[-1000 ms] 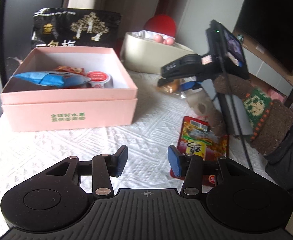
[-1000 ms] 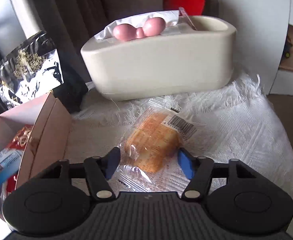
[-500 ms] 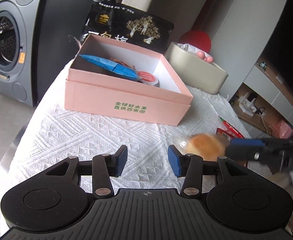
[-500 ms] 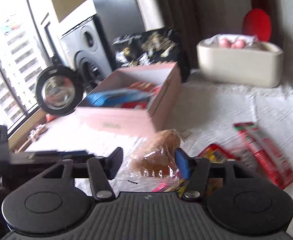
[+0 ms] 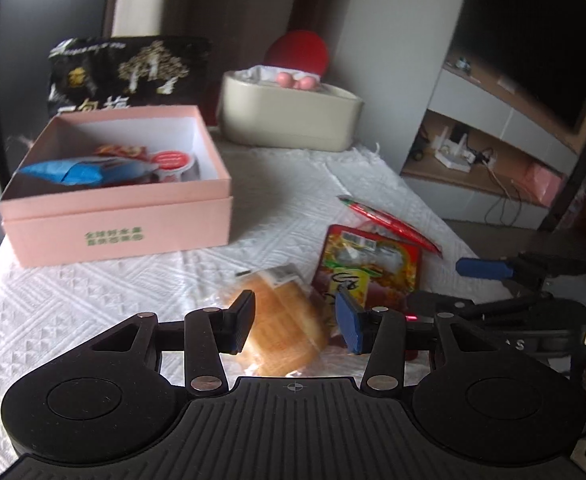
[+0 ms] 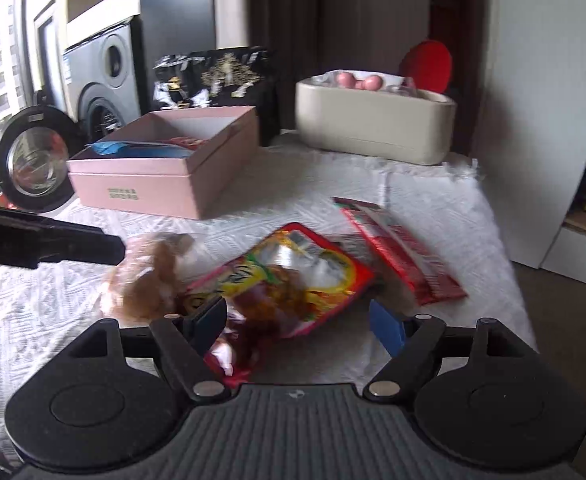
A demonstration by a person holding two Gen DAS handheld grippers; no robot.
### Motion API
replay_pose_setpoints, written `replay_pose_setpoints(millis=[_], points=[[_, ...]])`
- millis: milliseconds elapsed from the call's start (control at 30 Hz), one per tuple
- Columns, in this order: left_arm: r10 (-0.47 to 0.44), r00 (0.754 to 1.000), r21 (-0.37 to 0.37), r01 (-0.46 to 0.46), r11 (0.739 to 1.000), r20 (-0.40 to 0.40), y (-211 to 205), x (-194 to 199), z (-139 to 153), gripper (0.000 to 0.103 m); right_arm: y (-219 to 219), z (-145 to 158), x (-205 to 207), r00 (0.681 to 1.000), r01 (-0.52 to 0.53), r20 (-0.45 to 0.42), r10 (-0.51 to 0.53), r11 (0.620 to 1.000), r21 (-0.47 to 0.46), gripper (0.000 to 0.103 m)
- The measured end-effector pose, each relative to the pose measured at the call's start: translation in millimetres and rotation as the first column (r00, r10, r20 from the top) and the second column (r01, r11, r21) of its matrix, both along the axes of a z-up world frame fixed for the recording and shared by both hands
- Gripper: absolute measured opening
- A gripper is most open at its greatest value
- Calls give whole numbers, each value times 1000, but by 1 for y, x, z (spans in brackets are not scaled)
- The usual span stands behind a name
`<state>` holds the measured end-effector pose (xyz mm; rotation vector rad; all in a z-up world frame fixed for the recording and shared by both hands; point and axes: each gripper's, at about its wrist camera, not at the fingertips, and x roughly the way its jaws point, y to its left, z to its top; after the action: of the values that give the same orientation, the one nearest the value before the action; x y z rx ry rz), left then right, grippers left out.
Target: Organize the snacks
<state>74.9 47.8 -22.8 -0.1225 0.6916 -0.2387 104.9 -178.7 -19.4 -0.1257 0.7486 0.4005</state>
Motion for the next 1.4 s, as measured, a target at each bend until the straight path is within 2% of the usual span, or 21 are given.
replay_pose_setpoints(millis=[100,167,200,267,367,433,500,600,700,767,800,833,867,967,1100,1133,1267,1367,1400], points=[[-49,999,148,46,988,18,-33,1,-6,52,-16,-16,9,994,102,-20,-103,994,-24,82],[-45,999,249,37,968,26,-42,-1,-11,54,-24,-23,13,990,134,-51,-134,991,-8,82],[-35,999,274,27,961,24,-40,-2,-13,56,-27,-26,15,987,141,-74,-140,990,9,82],[1,1000,284,-4,959,8,-28,-4,-14,57,-34,-25,16,985,159,-82,-155,986,50,82],[64,998,307,-58,950,-11,-6,-9,-15,54,-34,-26,15,984,163,-85,-158,985,61,83],[75,997,255,-63,965,-34,10,-10,-13,52,-31,-27,15,984,160,-80,-156,986,51,83],[87,996,207,-80,975,-25,18,-11,-8,52,-29,-27,15,984,160,-80,-156,986,44,84],[55,998,246,-58,968,18,13,-5,0,52,-28,-27,15,985,159,-78,-156,987,33,84],[-3,1000,292,7,957,-12,5,10,-5,52,-27,-27,15,985,159,-76,-156,987,24,84],[-52,997,307,68,949,-60,-1,19,-15,58,-25,-27,15,985,158,-74,-156,987,15,84],[-73,996,315,86,945,-56,-4,20,-18,71,-25,-27,15,985,157,-73,-156,988,11,84],[-98,993,304,112,946,-63,-6,20,-20,83,-24,-27,15,985,155,-72,-155,988,6,84],[-115,991,284,130,950,-67,-6,20,-19,86,-23,-27,15,986,153,-72,-152,988,2,85],[-129,991,211,133,968,-32,0,18,-13,83,-20,-28,15,987,142,-74,-143,990,-13,88],[-40,999,216,47,975,-38,17,32,-17,81,-18,-28,16,988,132,-77,-133,991,-21,90],[-32,998,191,42,981,-59,23,37,-20,81,-18,-28,16,988,130,-78,-131,991,-22,91],[-30,988,15,33,999,-150,45,60,-40,81,-18,-29,18,990,105,-93,-106,994,-13,97],[-28,991,-36,23,999,-129,49,64,-43,80,-20,-29,21,991,68,-115,-67,998,3,103],[-29,992,-47,23,999,-126,50,63,-43,74,-21,-29,22,991,62,-120,-61,998,4,103]])
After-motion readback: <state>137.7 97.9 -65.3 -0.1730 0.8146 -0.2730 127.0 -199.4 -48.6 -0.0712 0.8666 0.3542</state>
